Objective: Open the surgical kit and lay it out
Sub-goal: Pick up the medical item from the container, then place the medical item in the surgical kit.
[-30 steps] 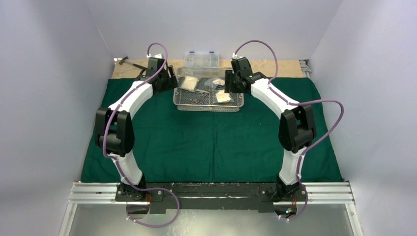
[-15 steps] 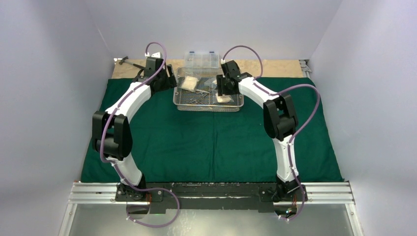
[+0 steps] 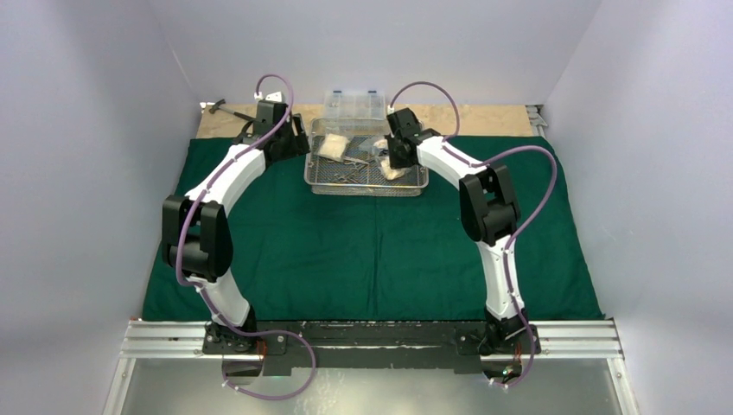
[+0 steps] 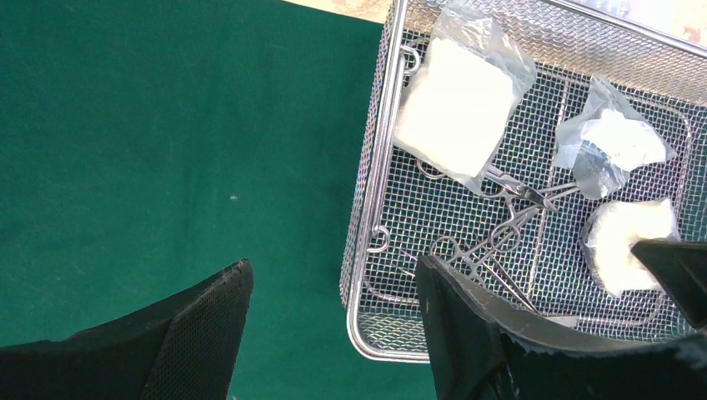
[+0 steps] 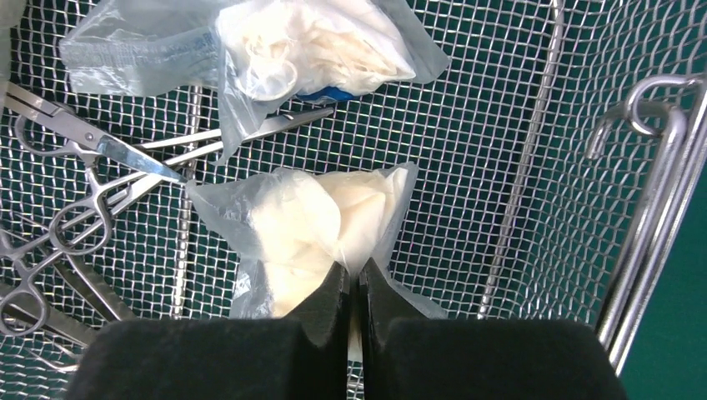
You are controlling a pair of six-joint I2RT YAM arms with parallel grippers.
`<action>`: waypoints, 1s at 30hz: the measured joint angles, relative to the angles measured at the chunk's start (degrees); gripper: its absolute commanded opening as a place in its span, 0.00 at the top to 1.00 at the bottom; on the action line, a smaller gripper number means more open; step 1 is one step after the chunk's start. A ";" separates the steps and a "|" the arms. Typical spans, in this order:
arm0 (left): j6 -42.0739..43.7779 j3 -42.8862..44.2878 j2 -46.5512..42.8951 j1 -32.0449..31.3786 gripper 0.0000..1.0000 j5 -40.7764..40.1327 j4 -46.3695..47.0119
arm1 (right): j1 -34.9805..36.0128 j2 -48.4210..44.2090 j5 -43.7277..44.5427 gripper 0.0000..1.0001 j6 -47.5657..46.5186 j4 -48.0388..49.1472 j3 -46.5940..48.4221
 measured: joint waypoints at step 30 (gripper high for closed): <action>2.10 -0.66 -14.56 0.00 0.29 5.46 5.16 | -13.94 -55.23 10.38 1.00 28.17 -30.08 -41.09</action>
